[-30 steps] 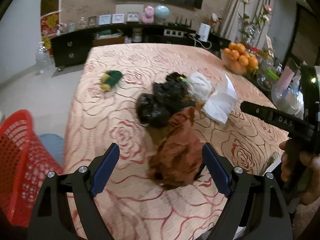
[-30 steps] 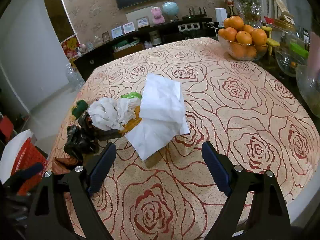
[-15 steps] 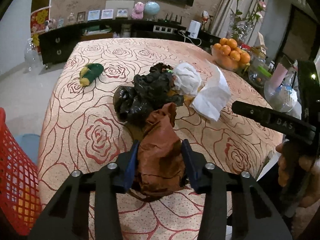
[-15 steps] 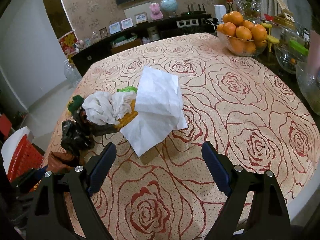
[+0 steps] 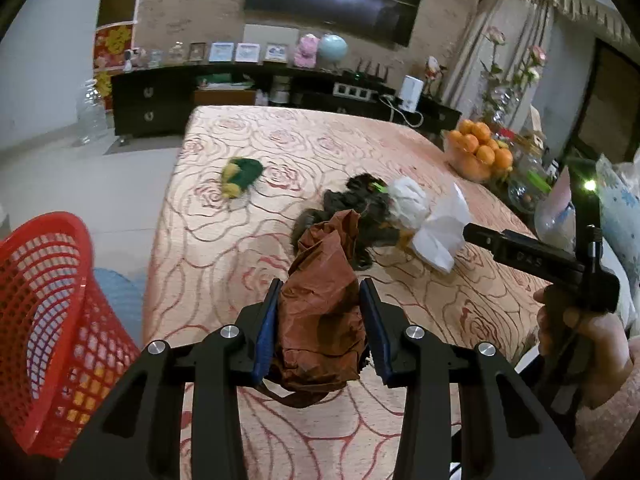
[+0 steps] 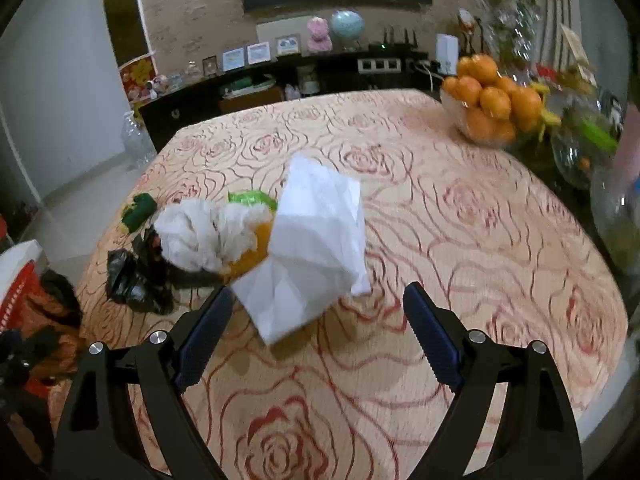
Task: Collect trash
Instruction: 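Grasp the white tissue sheet with the right gripper while the left gripper holds the brown bag, then lift the white tissue with the right gripper while the left gripper lifts the brown bag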
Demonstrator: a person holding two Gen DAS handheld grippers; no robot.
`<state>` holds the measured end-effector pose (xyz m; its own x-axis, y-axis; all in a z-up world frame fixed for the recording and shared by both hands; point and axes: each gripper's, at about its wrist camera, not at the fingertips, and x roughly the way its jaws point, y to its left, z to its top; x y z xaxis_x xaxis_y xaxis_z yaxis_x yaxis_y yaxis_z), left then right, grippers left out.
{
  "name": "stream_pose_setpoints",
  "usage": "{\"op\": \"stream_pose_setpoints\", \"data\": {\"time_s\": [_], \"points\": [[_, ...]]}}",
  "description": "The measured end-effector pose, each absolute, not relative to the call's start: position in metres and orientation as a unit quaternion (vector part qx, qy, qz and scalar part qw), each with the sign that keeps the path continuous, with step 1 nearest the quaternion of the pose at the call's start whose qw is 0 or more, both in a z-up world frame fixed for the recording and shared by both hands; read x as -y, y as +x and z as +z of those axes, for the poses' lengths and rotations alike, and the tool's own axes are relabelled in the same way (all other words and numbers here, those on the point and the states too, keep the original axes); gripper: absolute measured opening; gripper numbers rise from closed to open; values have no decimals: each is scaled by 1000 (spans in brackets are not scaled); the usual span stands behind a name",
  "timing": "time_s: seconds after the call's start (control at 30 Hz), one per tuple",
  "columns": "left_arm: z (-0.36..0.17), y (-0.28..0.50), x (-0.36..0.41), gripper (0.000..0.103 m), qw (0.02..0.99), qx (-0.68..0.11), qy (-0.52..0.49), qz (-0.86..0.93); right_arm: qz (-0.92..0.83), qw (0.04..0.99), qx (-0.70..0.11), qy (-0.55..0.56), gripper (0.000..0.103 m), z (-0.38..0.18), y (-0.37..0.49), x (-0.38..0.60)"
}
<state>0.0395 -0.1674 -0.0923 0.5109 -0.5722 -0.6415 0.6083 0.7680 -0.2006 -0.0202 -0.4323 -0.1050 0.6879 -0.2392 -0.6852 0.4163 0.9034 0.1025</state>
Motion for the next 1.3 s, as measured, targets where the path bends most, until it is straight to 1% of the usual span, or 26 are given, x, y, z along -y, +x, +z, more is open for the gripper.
{"op": "stream_pose_setpoints", "data": {"time_s": [0.27, 0.43, 0.5, 0.53, 0.6, 0.63, 0.7, 0.77, 0.9, 1.13, 1.3], "points": [[-91, 43, 157, 37, 873, -361, 21, -329, -193, 906, -367, 88, 84, -110, 12, 445], [-94, 45, 157, 37, 873, -364, 24, -324, -200, 898, -380, 98, 84, -122, 25, 458], [-95, 44, 157, 37, 873, -364, 27, -323, -184, 895, -389, 120, 71, -125, 28, 462], [-95, 44, 157, 37, 873, -364, 27, -323, -174, 893, -396, 123, 68, -127, 29, 461], [-95, 45, 157, 37, 873, -365, 27, -322, -163, 894, -402, 112, 53, -128, 31, 456], [-95, 45, 157, 37, 873, -365, 27, -322, -160, 894, -405, 108, 49, -128, 31, 453], [-95, 45, 157, 37, 873, -365, 26, -322, -154, 894, -409, 103, 35, -129, 30, 449], [-94, 45, 158, 37, 874, -363, 26, -322, -146, 893, -412, 106, 27, -131, 29, 447], [-94, 46, 155, 37, 875, -364, 24, -318, -130, 896, -408, 113, 21, -129, 20, 441], [-93, 45, 153, 37, 877, -362, 22, -315, -88, 904, -401, 118, 19, -123, -2, 417], [-92, 46, 151, 37, 878, -363, 20, -313, -49, 906, -394, 149, 17, -120, -21, 404]]}}
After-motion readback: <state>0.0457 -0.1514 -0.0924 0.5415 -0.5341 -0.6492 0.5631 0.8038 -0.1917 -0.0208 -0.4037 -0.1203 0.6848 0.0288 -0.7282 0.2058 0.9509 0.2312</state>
